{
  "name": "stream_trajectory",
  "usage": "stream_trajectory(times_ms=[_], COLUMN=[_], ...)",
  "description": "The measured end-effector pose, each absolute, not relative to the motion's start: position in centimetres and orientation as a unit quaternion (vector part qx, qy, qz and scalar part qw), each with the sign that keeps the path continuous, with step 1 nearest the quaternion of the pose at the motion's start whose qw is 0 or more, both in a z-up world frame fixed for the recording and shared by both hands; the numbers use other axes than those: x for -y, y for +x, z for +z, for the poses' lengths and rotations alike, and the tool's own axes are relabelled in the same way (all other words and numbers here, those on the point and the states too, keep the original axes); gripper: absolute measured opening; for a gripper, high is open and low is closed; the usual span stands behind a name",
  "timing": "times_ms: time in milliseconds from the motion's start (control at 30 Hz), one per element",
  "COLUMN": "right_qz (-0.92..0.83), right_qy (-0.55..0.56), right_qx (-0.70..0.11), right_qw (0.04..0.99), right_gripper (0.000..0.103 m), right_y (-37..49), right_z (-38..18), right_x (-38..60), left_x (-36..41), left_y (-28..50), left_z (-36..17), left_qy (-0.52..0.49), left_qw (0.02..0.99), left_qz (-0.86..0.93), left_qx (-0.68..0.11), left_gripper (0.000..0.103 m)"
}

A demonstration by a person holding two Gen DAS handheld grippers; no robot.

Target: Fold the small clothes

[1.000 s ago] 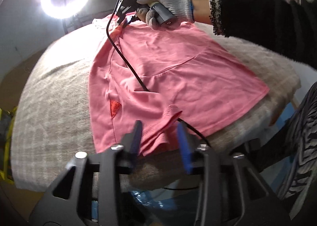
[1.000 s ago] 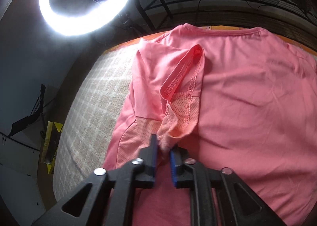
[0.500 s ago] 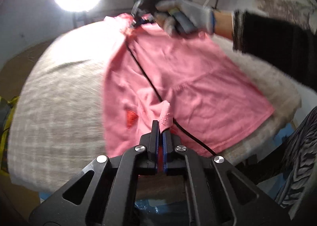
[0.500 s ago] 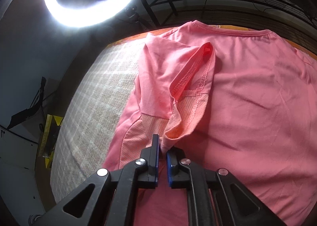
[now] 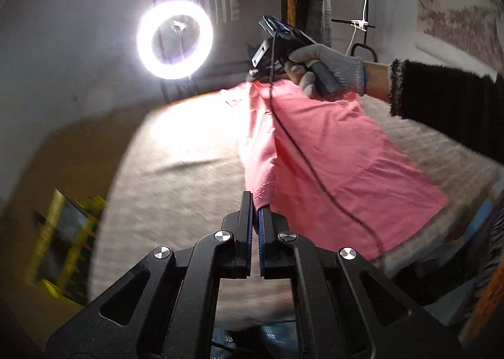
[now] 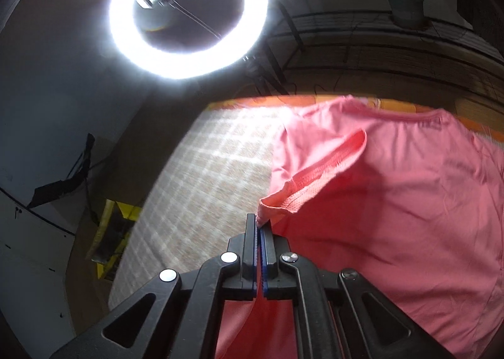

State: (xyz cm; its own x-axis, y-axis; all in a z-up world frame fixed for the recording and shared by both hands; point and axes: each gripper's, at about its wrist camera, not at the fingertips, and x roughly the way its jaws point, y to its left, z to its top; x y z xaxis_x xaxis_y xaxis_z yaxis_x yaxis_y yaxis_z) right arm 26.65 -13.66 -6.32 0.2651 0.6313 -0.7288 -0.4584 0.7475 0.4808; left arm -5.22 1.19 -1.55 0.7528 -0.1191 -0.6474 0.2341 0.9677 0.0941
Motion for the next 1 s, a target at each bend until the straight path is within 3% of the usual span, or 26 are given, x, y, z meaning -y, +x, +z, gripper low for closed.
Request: stream_trajectory(times_ms=[167, 733, 833, 867, 900, 933, 967, 1000], right_qz=[0.345, 0.27, 0.256, 0.252, 0.246, 0.245, 0.246, 0.247], right_qy=[0.069, 0.022, 0.008, 0.006, 0.007, 0.009, 0.013, 0.019], right_qx=[-0.495, -0.536, -0.545, -0.542, -0.537, -0.534, -0.532, -0.528], right_qw=[0.795, 0.8, 0.799, 0.802, 0.807, 0.809, 0.81, 0.812], right_gripper=[0.0, 0.0, 0.02, 0.038, 0.043, 0.043, 0.044, 0.048], right_y=[26.4, 28.7, 28.7, 28.7, 28.6, 28.5, 28.5, 28.4], right_z=[-5.5, -11.3, -12.3, -12.3, -12.0, -11.8, -11.4, -10.9], right_x=[13.1, 19.3, 19.8, 20.2, 20.8, 21.4, 22.0, 22.8], left_x=[1.0, 10.2, 10.7, 10.8, 10.8, 10.9, 11.0, 11.0], left_y=[-5.4, -5.1, -4.9, -4.8, -4.8, -4.9, -5.0, -5.2], left_z=[-3.8, -12.7, -13.4, -13.4, -13.4, -13.3, -13.3, -13.1], left_qy=[0.083, 0.099, 0.097, 0.094, 0.089, 0.085, 0.083, 0.08], left_qw=[0.915, 0.841, 0.834, 0.833, 0.83, 0.828, 0.827, 0.827], left_qz=[-0.145, -0.278, -0.284, -0.287, -0.291, -0.293, -0.294, -0.297], left_qx=[-0.366, -0.454, -0.463, -0.464, -0.467, -0.471, -0.473, -0.471], left_gripper=[0.001, 0.001, 0.002, 0.009, 0.017, 0.037, 0.049, 0.049])
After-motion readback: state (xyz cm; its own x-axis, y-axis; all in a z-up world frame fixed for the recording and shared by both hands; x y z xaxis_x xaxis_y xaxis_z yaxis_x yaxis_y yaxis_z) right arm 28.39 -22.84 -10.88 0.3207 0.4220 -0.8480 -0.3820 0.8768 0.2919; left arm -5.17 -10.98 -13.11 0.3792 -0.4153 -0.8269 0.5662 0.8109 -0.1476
